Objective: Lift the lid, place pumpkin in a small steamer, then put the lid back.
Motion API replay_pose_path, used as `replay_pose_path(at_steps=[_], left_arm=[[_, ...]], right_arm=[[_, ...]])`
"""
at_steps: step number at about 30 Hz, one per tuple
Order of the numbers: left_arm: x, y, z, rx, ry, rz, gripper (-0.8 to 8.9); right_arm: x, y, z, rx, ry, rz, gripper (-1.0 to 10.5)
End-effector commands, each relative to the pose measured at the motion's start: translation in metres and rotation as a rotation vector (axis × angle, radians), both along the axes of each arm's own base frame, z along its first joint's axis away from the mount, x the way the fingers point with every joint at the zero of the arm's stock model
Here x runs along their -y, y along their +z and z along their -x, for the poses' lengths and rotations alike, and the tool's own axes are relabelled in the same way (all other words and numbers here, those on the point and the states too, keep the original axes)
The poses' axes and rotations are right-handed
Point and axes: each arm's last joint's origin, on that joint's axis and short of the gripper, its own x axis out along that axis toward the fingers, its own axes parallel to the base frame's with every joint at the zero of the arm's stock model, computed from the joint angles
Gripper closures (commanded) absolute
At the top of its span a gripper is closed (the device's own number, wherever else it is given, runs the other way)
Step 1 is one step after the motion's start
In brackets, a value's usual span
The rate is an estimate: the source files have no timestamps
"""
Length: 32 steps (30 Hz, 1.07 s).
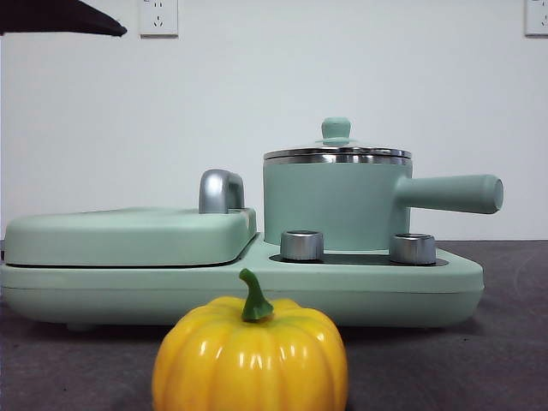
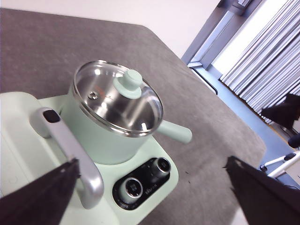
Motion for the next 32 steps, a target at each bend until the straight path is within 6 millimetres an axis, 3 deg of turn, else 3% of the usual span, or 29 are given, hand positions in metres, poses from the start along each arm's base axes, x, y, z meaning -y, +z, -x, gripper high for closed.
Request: replay_pose_path(at_steps=[1, 8, 13, 24, 32], left_arm=[[0.004, 0.002, -0.009, -0.010, 0.008, 0.016, 2.57], [0.024, 0.005, -0.037, -0.055, -0.023, -0.005, 2.58], [0.048, 0.012, -0.061, -0.068, -0.045, -0.071, 2.58], [0.128, 0.032, -0.110, 0.005, -0.097, -0.456, 2.59], [0.179, 0.028, -0.137, 0.091, -0.155, -0.601, 2.93]], right_arm=[[0.000, 0.004, 0.001, 0.013, 0.001, 0.009, 5.0], [0.000, 0.003, 0.001, 0.003, 0.001, 0.008, 5.0], [0.000, 0.003, 0.001, -0.010, -0.001, 0.002, 5.0], [0.000, 0.002, 0.002, -0.014, -0.001, 0.003, 5.0], [0.000, 0.002, 0.002, -0.014, 0.003, 0.001, 5.0]])
